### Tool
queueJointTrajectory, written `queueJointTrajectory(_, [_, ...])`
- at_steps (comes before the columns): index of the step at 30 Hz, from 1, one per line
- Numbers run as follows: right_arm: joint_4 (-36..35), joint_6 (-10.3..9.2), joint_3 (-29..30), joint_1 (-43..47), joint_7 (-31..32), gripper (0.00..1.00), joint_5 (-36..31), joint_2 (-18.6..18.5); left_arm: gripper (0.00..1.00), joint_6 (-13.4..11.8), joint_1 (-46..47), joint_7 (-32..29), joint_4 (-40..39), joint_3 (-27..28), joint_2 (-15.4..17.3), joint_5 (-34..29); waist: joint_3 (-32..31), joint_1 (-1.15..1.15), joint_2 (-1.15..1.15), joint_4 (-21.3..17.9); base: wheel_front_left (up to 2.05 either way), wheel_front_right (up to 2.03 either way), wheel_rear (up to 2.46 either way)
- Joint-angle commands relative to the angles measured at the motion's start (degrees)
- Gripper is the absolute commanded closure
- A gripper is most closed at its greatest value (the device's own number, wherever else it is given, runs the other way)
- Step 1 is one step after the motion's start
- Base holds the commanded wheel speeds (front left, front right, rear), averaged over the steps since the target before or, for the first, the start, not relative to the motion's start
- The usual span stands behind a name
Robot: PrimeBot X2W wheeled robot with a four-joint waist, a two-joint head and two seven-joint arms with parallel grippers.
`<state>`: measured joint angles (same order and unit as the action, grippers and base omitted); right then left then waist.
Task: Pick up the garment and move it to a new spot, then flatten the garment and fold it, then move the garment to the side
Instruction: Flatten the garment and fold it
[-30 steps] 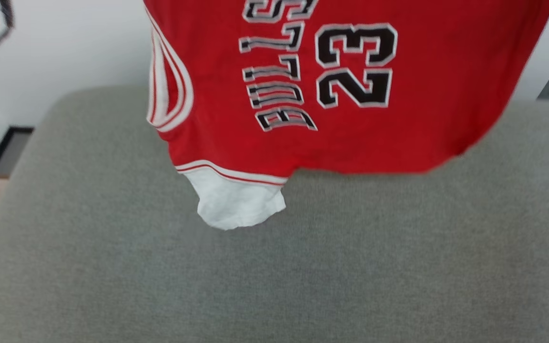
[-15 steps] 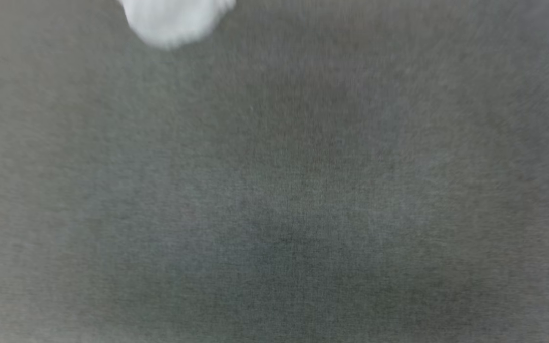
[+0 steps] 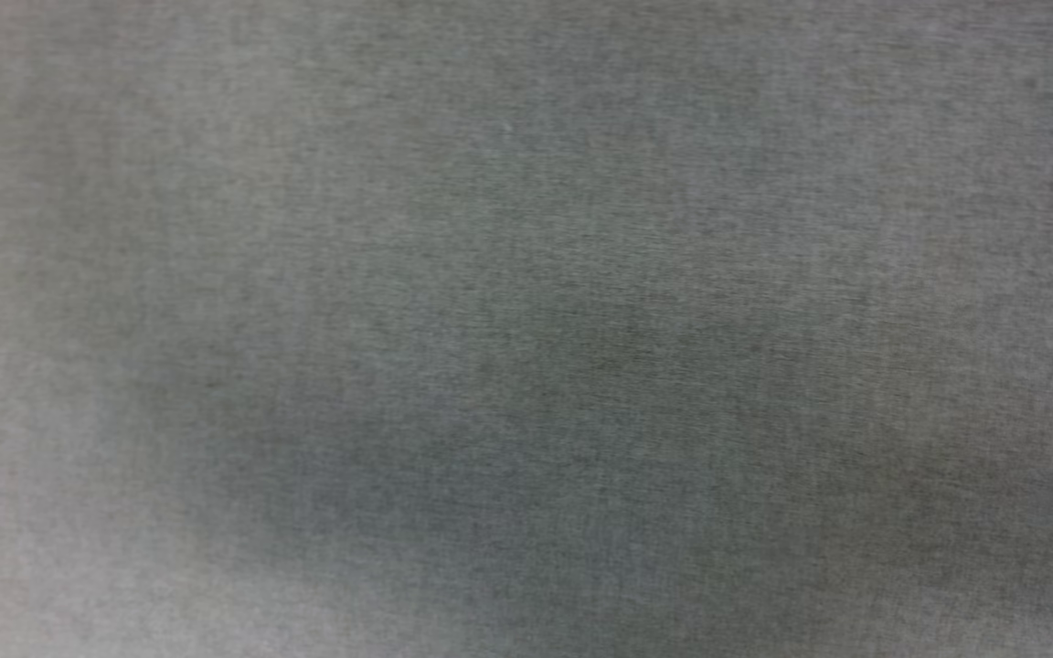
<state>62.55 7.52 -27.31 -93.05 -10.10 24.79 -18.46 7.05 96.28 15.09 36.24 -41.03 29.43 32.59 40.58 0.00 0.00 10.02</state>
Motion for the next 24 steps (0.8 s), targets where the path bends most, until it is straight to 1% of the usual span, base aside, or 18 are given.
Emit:
queueJointTrajectory(1, [0.10,-0.06,-0.33,1.16,0.12,1.00,0.90,-0.56,1.00,0.07,-1.47,0.05,0.05,0.12,-0.64,0.40,-1.84,0.00,0.00,2.47,0.00,0.00,0.00])
queueJointTrajectory(3, [-0.46,-0.06,-1.56,3.01,1.28,1.00,2.63,-1.21,1.00,0.39,-4.20,0.05,0.59,-1.00,-0.83,0.66,-3.77,0.00,0.00,3.17,0.00,0.00,0.00])
queueJointTrajectory(5, [-1.83,-0.06,-2.77,5.56,2.58,1.00,5.34,-1.76,1.00,0.41,-7.60,0.02,0.48,-4.91,-1.06,2.92,-6.06,0.00,0.00,3.66,0.00,0.00,0.00])
queueJointTrajectory(7, [-3.70,-0.06,-4.13,8.78,3.94,1.00,7.80,-3.39,1.00,0.40,-9.90,-0.58,-0.88,-9.22,0.19,5.90,-8.49,0.00,0.00,4.02,0.00,0.00,0.00])
queueJointTrajectory(11, [-9.67,-0.06,-6.79,16.61,5.73,1.00,13.57,-7.34,1.00,0.34,-15.81,-4.89,-5.36,-16.35,3.57,12.36,-13.42,0.00,0.00,4.35,0.00,0.00,0.00])
queueJointTrajectory(13, [-13.46,-0.06,-8.01,20.87,6.76,1.00,16.64,-9.78,1.00,0.35,-18.62,-6.99,-8.34,-19.12,5.99,14.19,-15.59,0.00,0.00,4.45,0.00,0.00,0.00])
queueJointTrajectory(17, [-21.21,-0.05,-10.12,30.57,8.25,1.00,21.29,-14.47,1.00,0.09,-26.01,-9.97,-14.23,-21.18,10.46,18.61,-19.99,0.00,0.00,3.97,0.00,0.00,0.00])
queueJointTrajectory(18, [-22.79,-0.06,-10.21,32.97,8.00,1.00,22.18,-16.23,1.00,-0.36,-28.36,-10.66,-15.89,-21.77,11.27,19.49,-21.08,0.00,0.00,3.90,0.00,0.00,0.00])
queueJointTrajectory(20, [-26.43,-0.06,-11.35,38.15,8.10,1.00,23.29,-18.63,1.00,-2.31,-32.69,-11.98,-19.68,-22.62,13.34,21.00,-22.99,0.00,0.00,3.55,0.00,0.00,0.00])
queueJointTrajectory(24, [-31.58,-0.06,-11.28,47.95,6.28,1.00,24.08,-22.61,1.00,-7.79,-42.02,-13.01,-28.30,-23.63,17.41,24.87,-26.39,0.00,0.00,2.76,0.00,0.00,0.00])
